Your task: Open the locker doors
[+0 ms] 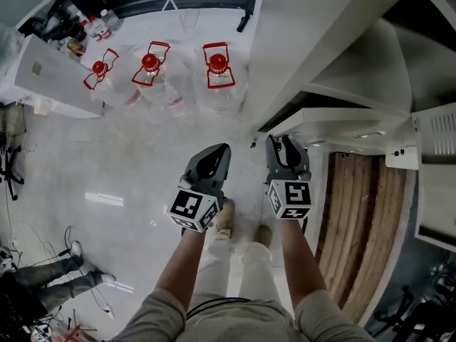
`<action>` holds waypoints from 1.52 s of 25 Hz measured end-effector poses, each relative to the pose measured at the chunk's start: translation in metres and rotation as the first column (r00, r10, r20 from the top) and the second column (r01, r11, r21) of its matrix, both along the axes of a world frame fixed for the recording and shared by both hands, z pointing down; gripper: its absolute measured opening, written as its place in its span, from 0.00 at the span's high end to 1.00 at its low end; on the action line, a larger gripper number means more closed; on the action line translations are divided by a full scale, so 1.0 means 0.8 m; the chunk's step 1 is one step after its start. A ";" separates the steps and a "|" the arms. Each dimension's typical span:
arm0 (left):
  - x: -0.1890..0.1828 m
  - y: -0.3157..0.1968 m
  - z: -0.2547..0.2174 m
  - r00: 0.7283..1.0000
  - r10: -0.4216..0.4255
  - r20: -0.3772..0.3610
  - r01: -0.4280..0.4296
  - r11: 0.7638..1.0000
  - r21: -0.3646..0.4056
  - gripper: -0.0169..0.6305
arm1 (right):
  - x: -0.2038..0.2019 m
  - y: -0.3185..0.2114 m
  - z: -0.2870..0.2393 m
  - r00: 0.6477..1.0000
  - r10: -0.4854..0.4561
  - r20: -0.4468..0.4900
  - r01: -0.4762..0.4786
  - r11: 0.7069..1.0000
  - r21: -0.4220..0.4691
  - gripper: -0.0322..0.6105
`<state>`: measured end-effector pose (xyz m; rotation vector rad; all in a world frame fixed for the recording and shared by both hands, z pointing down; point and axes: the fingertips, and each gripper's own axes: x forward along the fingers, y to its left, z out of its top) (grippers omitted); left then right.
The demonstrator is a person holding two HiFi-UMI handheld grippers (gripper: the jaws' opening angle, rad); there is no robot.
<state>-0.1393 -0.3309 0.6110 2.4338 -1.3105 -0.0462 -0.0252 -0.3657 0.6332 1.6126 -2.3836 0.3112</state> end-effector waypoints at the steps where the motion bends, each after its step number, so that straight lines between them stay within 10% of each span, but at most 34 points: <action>1: 0.002 0.000 0.000 1.000 0.007 0.000 -0.007 1.000 0.001 0.98 | 0.002 0.003 0.000 1.000 0.007 -0.002 -0.007 1.000 -0.001 0.76; 38: 0.081 0.175 -0.021 0.982 -0.190 -0.025 0.190 0.982 0.010 0.98 | 0.107 0.183 0.002 0.980 -0.190 -0.064 0.189 0.982 -0.024 0.76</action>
